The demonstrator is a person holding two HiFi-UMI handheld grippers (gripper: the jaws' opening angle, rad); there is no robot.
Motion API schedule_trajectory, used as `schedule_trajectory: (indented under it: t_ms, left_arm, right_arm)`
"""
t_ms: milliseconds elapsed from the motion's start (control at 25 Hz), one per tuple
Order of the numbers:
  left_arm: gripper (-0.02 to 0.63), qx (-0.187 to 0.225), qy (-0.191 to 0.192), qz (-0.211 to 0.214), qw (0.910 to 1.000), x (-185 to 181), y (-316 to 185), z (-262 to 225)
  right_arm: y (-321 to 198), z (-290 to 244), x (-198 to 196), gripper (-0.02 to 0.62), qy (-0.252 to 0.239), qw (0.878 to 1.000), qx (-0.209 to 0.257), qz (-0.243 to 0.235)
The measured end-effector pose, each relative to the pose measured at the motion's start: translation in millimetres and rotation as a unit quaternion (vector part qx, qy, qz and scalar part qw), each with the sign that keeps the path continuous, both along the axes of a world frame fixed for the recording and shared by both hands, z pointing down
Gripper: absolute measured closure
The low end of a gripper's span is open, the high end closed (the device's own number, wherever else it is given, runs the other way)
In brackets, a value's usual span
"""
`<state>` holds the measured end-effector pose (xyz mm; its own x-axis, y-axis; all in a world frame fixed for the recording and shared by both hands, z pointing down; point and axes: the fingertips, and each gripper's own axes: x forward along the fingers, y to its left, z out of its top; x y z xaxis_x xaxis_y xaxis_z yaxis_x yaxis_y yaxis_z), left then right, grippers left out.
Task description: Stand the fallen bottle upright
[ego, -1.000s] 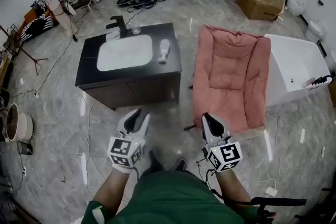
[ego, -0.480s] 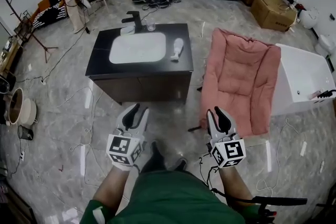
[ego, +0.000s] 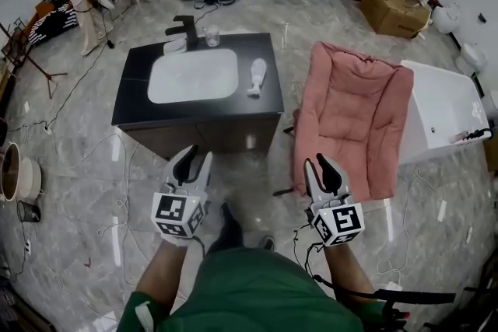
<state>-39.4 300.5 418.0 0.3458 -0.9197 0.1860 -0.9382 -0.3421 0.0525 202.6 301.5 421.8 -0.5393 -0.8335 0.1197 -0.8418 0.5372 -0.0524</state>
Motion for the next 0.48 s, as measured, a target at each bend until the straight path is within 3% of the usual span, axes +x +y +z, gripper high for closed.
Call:
schedule_trajectory:
  t_ms: [480]
  left_arm:
    - [0.480,-0.029,0.022,0.029,0.9989,-96,-138,33]
  right_arm:
    - [-123,19,-85,0.502,0.038,0.998,-0.031,0.038]
